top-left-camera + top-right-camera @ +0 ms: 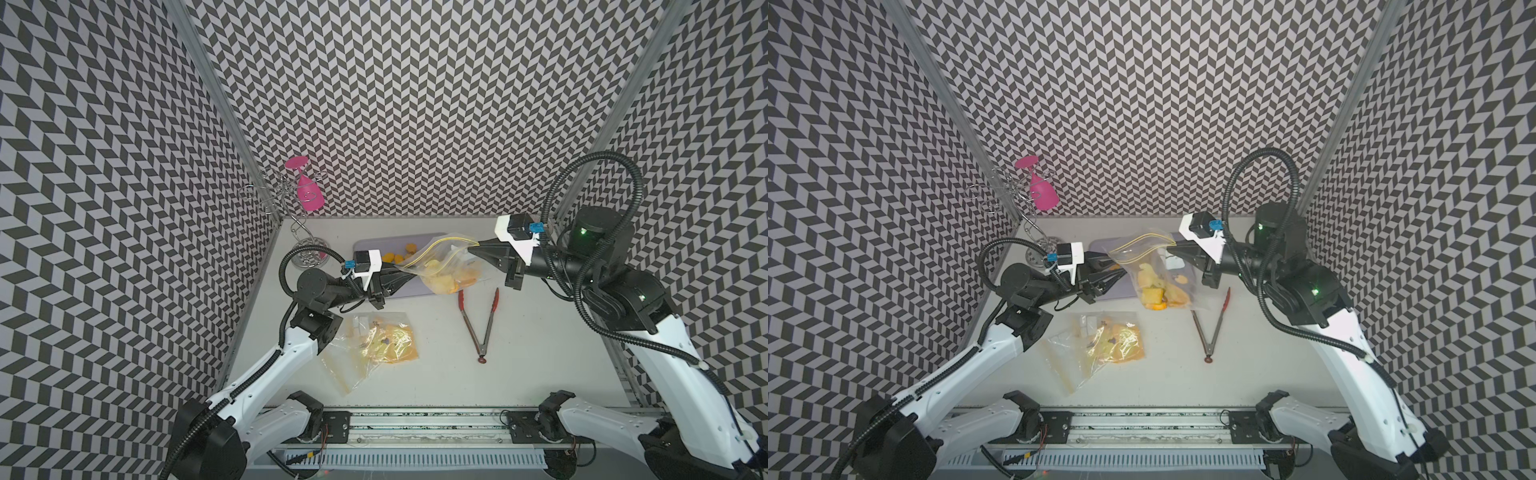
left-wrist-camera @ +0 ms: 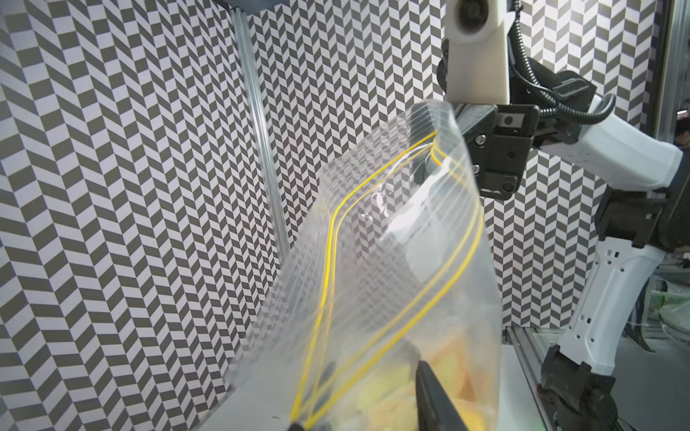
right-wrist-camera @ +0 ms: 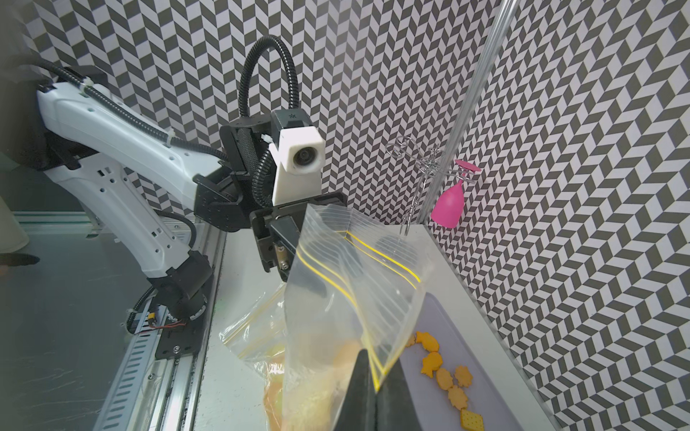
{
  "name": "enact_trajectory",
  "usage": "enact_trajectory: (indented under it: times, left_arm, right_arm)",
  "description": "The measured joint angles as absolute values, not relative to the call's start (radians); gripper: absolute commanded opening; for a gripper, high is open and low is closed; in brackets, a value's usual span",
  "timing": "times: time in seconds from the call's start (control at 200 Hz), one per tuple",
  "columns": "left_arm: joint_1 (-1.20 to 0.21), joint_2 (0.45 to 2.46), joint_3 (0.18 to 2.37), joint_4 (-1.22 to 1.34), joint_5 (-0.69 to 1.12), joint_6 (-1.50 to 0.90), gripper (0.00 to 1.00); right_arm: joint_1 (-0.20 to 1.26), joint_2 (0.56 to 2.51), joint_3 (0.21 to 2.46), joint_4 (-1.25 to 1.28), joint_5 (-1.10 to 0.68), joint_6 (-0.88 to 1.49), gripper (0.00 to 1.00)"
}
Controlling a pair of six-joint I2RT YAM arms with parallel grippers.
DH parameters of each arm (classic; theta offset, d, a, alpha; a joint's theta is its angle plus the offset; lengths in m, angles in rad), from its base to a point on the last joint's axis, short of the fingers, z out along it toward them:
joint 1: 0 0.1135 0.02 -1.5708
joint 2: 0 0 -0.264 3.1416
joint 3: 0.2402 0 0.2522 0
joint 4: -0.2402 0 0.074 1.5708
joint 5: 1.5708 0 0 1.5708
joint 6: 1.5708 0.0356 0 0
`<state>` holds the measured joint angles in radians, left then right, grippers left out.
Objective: Put the cookies into a resealable bag to prevent moisture
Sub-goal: Place the ziploc bag at the center of the board.
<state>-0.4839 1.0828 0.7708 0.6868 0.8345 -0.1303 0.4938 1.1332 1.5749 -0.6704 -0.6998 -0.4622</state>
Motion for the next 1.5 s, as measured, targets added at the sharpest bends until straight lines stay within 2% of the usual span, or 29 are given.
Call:
enact_trajectory:
  times: [0.205,0.431,0.526,0.591,0.791,1.091,1.502]
  left_arm:
    - [-0.485,1.067,0.762,0.719,0.868,-0.133,0.18]
    - [-0.487,1.065,0.75,0.733,0.886,-0.133,0.14]
    - [-0.487,1.061,0.749,0.733,0.889,-0.132,0.09]
    - [-0.487,1.057,0.749,0.734,0.89,-0.13,0.0]
    - [-0.487,1.044,0.749,0.693,0.866,-0.114,0.0]
    - [-0.485,1.116,0.834,0.357,0.75,0.027,0.0]
    - [-0.465,1.372,0.953,0.051,0.798,0.279,0.0]
  right_arm:
    - [0.494,1.122,1.564,-0.664,-0.687,-0.459,0.0]
    - [0.494,1.108,1.562,-0.658,-0.668,-0.46,0.0]
    - [0.494,1.106,1.558,-0.658,-0.658,-0.461,0.0]
    - [0.494,1.104,1.552,-0.657,-0.648,-0.46,0.0]
    - [0.494,1.078,1.492,-0.611,-0.57,-0.425,0.0]
    - [0.492,0.915,1.119,-0.403,-0.337,-0.233,0.0]
    - [0.492,0.79,0.645,-0.197,-0.237,0.021,0.0]
